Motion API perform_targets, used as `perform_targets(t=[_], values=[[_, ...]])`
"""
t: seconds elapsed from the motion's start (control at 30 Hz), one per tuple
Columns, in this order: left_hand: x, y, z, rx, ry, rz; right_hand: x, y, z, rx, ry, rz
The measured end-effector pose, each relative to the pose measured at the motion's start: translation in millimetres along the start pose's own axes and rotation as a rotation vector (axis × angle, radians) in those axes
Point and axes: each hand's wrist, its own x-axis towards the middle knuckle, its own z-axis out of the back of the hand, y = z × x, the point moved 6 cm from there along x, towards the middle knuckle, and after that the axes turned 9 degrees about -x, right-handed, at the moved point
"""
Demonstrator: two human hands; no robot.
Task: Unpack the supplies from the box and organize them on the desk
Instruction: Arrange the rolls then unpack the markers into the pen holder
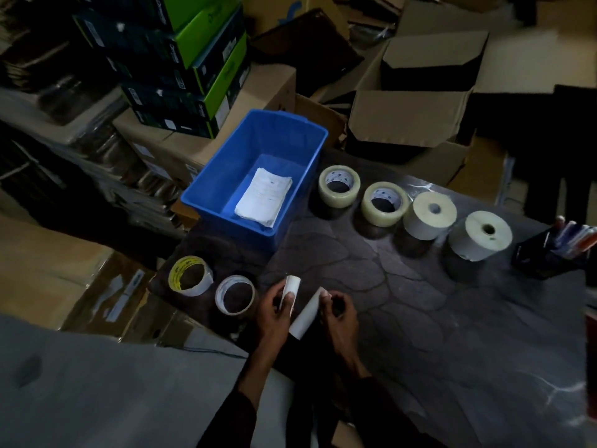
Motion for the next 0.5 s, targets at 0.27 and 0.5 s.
perform_targets(t=[0.27,0.5], values=[[-20,-47,-68,-0.154,0.079,0.003,17,9,77,0.194,-0.115,0.046],[-61,-70,-164,-0.122,0.247,0.153,24,-3,175,0.352,-0.211,-0.015]])
